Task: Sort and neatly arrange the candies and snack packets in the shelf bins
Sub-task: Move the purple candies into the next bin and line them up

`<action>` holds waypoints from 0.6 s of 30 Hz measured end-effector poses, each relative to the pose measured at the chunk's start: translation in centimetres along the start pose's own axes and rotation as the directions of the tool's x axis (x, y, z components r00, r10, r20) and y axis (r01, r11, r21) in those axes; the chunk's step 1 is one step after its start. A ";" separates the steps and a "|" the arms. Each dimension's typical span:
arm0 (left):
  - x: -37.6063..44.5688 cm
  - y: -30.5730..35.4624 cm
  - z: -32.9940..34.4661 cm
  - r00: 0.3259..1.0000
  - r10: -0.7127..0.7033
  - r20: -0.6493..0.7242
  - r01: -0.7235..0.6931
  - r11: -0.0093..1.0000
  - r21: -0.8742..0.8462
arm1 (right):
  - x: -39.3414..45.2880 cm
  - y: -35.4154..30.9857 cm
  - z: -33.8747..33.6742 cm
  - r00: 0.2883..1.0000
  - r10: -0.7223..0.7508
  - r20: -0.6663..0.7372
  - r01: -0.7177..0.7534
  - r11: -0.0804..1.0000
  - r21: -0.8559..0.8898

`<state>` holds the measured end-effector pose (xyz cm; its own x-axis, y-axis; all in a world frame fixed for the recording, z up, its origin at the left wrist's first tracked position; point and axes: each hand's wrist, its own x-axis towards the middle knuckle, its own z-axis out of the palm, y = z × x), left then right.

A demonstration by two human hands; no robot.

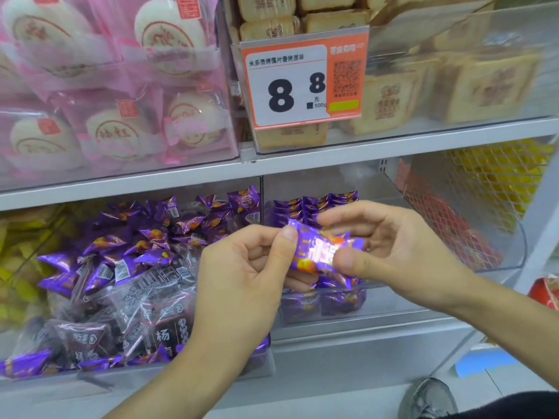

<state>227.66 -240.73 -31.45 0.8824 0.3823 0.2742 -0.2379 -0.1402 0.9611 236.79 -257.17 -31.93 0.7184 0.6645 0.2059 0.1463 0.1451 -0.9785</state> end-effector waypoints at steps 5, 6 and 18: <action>-0.7 -0.3 0.3 0.994 -0.034 0.102 0.028 0.998 0.057 | -0.7 -1.6 -0.4 0.988 0.013 0.151 0.048 0.918 -0.394; -0.7 -0.4 0.2 0.995 -0.029 0.098 0.023 0.998 0.066 | -0.8 -1.7 -0.2 0.989 0.007 0.147 0.057 0.902 -0.429; 0.2 -2.7 -4.1 0.944 0.184 0.272 -0.325 0.654 0.683 | 0.4 -0.6 -4.4 0.992 -0.101 0.076 0.126 0.735 -0.666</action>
<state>226.78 -236.58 -33.84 0.9001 0.0864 0.4271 -0.1647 -0.8400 0.5171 239.99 -260.16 -31.30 0.6461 0.7004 0.3033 0.6510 -0.2983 -0.6980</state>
